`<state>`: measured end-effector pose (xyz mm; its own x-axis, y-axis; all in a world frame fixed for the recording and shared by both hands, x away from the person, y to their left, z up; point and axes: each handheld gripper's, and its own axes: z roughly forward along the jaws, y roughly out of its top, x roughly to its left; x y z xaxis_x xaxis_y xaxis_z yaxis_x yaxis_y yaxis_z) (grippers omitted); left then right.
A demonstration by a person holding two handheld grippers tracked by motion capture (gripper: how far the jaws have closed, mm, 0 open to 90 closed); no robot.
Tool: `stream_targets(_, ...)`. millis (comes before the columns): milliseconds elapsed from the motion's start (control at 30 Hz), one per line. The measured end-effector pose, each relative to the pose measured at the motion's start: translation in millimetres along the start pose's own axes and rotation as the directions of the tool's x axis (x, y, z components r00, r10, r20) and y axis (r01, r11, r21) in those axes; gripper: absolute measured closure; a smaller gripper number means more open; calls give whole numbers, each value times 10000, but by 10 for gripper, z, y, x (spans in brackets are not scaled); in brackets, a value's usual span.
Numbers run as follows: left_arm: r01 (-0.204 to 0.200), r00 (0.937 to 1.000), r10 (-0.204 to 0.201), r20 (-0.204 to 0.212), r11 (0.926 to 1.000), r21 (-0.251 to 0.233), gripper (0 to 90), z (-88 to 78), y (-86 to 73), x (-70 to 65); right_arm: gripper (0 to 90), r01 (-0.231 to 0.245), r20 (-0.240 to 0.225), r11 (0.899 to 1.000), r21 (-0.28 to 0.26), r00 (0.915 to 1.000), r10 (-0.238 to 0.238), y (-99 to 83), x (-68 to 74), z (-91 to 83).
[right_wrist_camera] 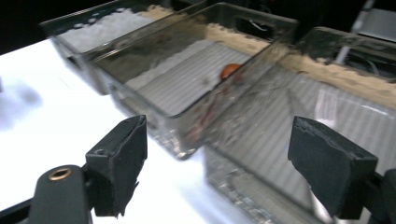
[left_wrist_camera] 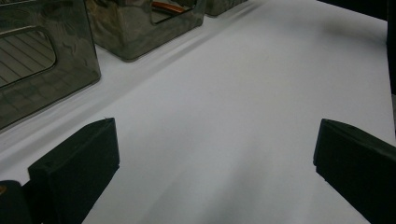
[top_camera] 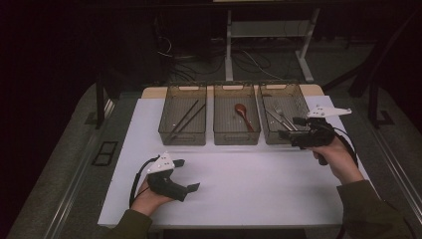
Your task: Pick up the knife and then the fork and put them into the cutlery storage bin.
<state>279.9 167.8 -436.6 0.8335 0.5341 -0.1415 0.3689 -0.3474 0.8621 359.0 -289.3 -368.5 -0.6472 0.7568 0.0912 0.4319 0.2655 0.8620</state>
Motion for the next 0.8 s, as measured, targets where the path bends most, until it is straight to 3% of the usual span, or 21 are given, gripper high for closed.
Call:
stream_targets(333, -13, 10000, 13, -26, 10000, -33, 0, -34, -21, -22, 185, 165, -551, 9991, -387, 9983, -186, -225, 302, -83)
stream_targets(800, 75, 10000, -75, 43, 9999, -125, 0, -46, -25, -36, 180, 132, -1149, 9986, -519, 9932, -191, -662, 460, -171)
